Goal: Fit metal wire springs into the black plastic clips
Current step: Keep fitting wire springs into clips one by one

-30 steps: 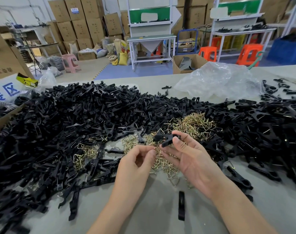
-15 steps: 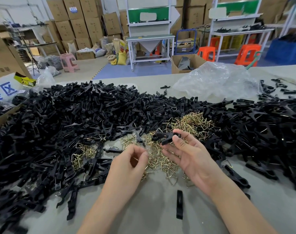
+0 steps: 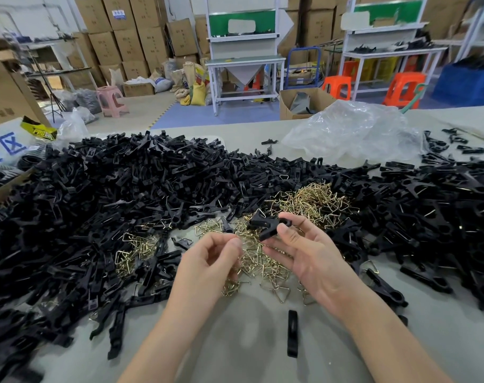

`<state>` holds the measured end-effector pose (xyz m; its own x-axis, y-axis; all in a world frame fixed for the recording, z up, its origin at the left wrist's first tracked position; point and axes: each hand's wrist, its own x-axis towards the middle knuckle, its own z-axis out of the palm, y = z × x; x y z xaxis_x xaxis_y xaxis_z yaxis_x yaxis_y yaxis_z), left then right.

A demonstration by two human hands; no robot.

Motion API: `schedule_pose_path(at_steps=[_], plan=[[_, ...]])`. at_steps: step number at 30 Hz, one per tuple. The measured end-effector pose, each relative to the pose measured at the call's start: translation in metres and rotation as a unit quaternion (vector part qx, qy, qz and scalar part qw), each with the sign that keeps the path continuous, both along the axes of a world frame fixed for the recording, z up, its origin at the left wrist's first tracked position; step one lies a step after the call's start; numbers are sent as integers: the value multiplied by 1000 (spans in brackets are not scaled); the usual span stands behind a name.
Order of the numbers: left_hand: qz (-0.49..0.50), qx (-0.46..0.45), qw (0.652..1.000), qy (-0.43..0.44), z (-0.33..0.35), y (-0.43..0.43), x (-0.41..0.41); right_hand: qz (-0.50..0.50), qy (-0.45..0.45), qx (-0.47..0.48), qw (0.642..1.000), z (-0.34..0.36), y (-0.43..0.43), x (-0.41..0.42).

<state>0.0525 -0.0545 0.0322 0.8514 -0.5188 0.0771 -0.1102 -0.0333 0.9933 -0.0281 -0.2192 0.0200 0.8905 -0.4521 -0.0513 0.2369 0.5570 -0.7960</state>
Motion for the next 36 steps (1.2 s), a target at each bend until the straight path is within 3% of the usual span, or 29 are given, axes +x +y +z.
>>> schedule_pose_path(at_steps=[4,10,20,36], plan=[[-31,-65,991,108,4,-2,-3,0,-6,-13,1000,-1,1,0],[-61,-130,969,201,4,-7,-7,46,-40,-53,997,-8,1,1],[-80,-139,965,209,0,-8,-5,39,-25,-55,997,-8,1,0],[-62,-182,934,300,-7,-11,-5,51,-14,-105,993,-11,3,0]])
